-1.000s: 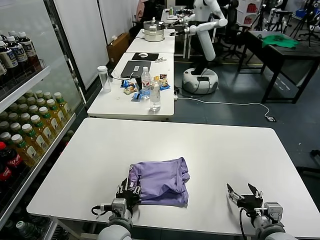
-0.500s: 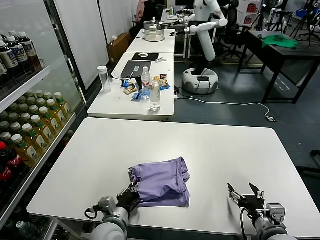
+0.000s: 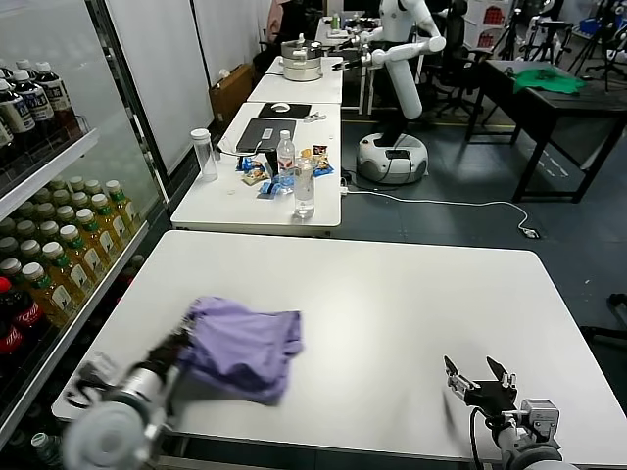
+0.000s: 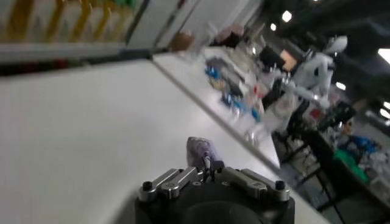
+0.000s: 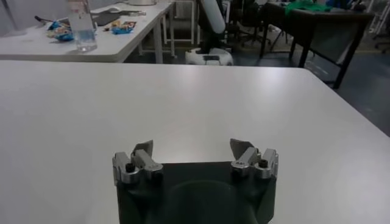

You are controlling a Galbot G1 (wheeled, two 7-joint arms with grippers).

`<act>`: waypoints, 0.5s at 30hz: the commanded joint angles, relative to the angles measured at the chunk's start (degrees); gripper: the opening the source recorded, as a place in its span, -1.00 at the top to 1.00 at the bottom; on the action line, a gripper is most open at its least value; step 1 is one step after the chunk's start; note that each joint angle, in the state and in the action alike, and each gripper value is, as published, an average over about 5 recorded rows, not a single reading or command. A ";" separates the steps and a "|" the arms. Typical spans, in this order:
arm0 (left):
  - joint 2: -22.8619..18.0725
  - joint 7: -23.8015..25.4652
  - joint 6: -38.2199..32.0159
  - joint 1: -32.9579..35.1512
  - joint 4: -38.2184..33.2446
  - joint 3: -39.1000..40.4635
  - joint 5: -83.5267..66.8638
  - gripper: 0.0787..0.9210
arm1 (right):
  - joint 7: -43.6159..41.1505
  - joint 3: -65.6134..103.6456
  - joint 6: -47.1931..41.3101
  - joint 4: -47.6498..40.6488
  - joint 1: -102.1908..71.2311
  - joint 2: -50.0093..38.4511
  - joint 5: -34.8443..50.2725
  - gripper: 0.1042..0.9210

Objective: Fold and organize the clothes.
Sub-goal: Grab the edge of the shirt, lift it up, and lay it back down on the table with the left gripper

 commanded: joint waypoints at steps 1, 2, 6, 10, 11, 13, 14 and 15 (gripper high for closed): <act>12.69 0.20 2.78 -1.27 -9.08 -16.06 -17.83 0.88 | 0.01 -0.65 0.26 0.82 -0.15 0.70 -0.33 -0.76; 11.67 0.41 2.56 -1.21 -10.92 -13.42 -15.85 0.88 | 0.01 -0.72 0.31 1.01 -0.25 0.85 -0.41 -0.76; 3.99 1.62 1.91 -1.93 -15.15 3.55 -1.60 0.88 | -0.01 -0.86 0.51 1.94 -0.85 1.46 -0.69 -0.76; -5.13 3.44 1.35 -3.67 -11.78 21.31 15.41 0.88 | -0.01 -1.03 0.62 2.70 -1.25 2.13 -1.22 -0.76; -7.19 3.92 1.32 -4.56 -10.00 25.25 18.95 0.88 | -0.01 -1.12 0.64 2.85 -1.31 2.33 -1.44 -0.76; -11.29 4.93 1.23 -6.59 -5.41 31.35 26.25 0.88 | -0.04 -1.30 0.71 2.96 -1.37 2.62 -1.83 -0.76; -13.20 5.46 1.06 -7.64 -2.33 33.82 29.51 0.88 | -0.05 -1.39 0.76 2.97 -1.38 2.73 -2.02 -0.76; -15.05 5.89 0.94 -8.64 1.04 36.24 32.72 0.88 | -0.07 -1.47 0.81 2.99 -1.36 2.86 -2.19 -0.76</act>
